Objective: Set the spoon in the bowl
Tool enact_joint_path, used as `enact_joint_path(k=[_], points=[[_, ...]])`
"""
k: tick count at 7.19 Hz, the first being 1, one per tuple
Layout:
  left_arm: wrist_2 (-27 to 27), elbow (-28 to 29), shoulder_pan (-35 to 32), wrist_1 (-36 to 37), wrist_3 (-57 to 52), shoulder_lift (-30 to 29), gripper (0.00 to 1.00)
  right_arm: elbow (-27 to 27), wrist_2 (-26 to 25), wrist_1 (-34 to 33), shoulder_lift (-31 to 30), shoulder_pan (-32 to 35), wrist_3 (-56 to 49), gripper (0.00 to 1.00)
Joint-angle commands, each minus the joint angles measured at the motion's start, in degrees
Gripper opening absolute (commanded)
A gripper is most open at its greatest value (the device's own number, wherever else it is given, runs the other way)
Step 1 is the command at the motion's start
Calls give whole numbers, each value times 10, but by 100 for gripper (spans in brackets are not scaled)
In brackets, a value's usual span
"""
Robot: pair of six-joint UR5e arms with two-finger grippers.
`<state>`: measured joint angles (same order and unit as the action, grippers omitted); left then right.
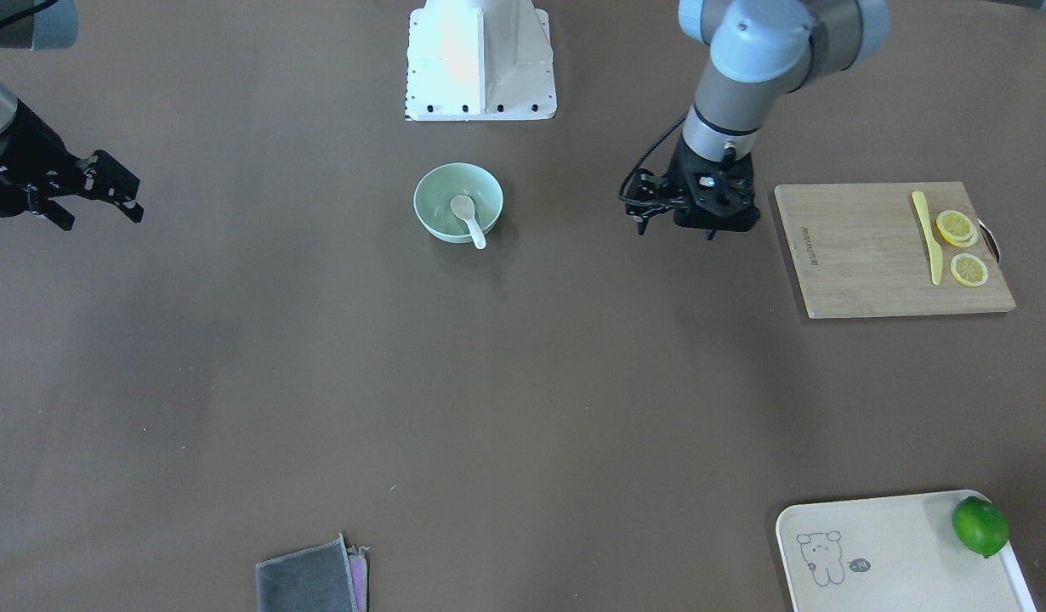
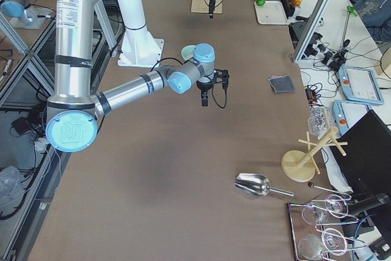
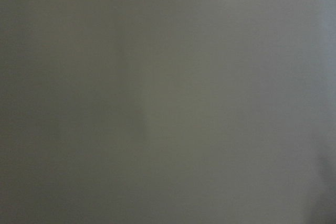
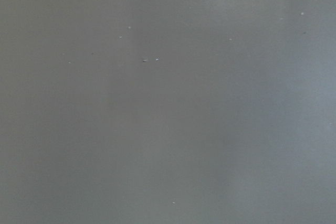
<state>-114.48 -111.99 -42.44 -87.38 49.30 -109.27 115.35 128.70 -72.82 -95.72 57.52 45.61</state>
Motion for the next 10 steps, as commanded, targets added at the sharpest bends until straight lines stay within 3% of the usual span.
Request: enact_joint_path(k=[1, 4, 5, 7, 10], points=[[-73, -2, -131, 4, -230, 101, 98, -30, 30, -1, -18, 60, -94, 100], [-152, 73, -308, 0, -486, 171, 98, -53, 45, -78, -17, 131, -233, 100], [-167, 91, -340, 1, -521, 187, 98, -57, 45, -98, -15, 148, -269, 100], [-185, 109, -394, 2, -522, 199, 98, -78, 45, -101, -17, 166, -275, 100], [-197, 105, -404, 0, -526, 243, 98, -98, 45, -101, -20, 201, -275, 100]])
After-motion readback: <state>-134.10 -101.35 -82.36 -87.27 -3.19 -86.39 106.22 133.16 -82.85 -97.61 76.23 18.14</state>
